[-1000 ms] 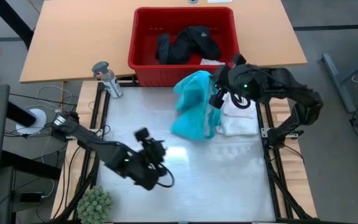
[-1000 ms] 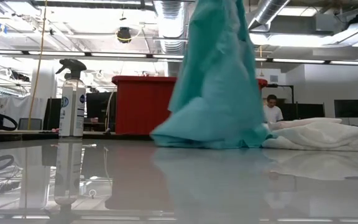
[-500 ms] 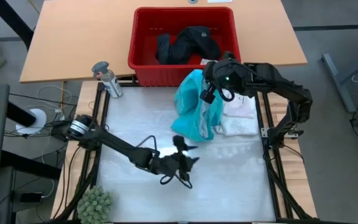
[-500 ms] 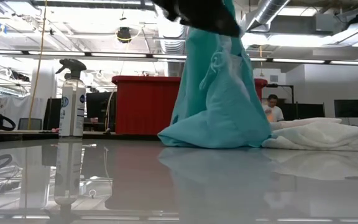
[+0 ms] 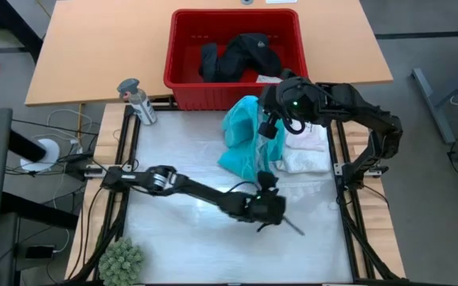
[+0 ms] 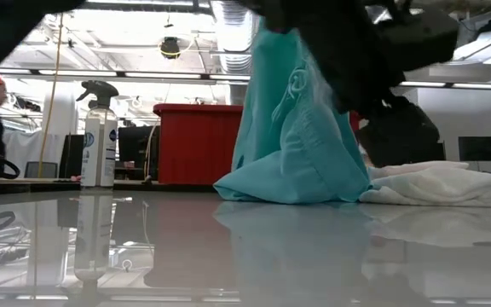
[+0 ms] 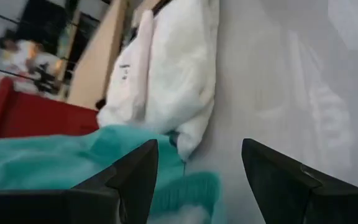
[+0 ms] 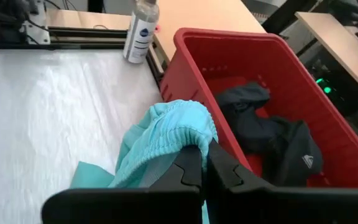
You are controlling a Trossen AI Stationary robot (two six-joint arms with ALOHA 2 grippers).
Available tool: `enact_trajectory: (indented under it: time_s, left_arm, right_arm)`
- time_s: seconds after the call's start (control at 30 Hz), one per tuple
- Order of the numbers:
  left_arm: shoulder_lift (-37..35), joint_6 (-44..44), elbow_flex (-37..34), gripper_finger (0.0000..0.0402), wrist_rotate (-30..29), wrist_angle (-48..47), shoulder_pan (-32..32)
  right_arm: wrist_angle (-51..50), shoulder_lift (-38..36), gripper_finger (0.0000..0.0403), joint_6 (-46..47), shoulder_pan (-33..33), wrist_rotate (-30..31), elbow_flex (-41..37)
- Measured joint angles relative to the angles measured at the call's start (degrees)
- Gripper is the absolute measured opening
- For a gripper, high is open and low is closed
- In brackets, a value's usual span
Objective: Fold Laundry from Bin
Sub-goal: Fold the light blue shorts
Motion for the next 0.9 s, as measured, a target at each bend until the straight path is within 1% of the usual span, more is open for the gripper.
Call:
enact_trajectory:
  time_s: [0.07,0.13,0.23,0.3,0.43,0.47,0.53,0.6,0.67,0.7,0.8,0.9]
  left_arm:
    - [3.3,-4.8,7.7,0.0224,0.4,-10.8,1.1]
    - [6.2,-12.6,13.0,0.0224,0.7,-20.5,2.0]
    - [6.1,-22.5,10.5,0.0224,3.0,-27.4,2.7]
    - [5.7,-27.3,10.1,0.0224,6.0,-28.8,2.7]
    - [4.9,-30.9,10.2,0.0216,8.3,-30.9,3.2]
    - [4.9,-31.8,10.2,0.0207,8.7,-31.1,3.6]
    - [5.0,-34.2,10.2,0.0169,9.7,-31.9,4.6]
    - [5.0,-36.9,10.2,0.0108,10.6,-32.8,5.6]
    - [4.8,-38.6,10.2,0.0036,12.2,-34.4,6.3]
    - [4.8,-39.6,10.2,0.0020,13.0,-35.0,6.5]
    - [4.7,-41.9,10.2,0.0005,13.7,-38.7,6.8]
    - [3.6,-43.3,11.4,0.0002,13.1,-46.1,5.7]
  right_arm:
    - [0.1,-0.1,0.0020,-2.0,0.0,0.0,0.0]
    - [0.1,-0.3,0.0020,-3.3,0.0,0.0,0.0]
    - [0.1,-0.5,0.0020,-5.5,-0.3,0.0,0.0]
    - [0.0,-1.0,0.0020,-6.6,-0.9,0.0,0.0]
    - [0.0,-1.6,0.0020,-6.8,-1.9,-1.1,0.0]
    - [0.1,-1.7,0.0020,-6.7,-2.1,-1.6,0.0]
    - [0.0,-2.2,0.0020,-6.7,-2.4,-2.4,0.0]
    - [0.0,-2.4,0.0020,-6.7,-2.4,-2.6,0.0]
    - [-0.1,-3.1,0.0020,-6.7,-2.4,-2.6,0.0]
    - [-0.2,-3.5,0.0020,-6.7,-2.4,-2.6,0.0]
    - [-0.2,-4.9,0.0020,-6.7,-2.4,-2.5,0.0]
    - [-0.1,-6.5,0.0020,-6.9,-2.4,-1.7,-0.1]
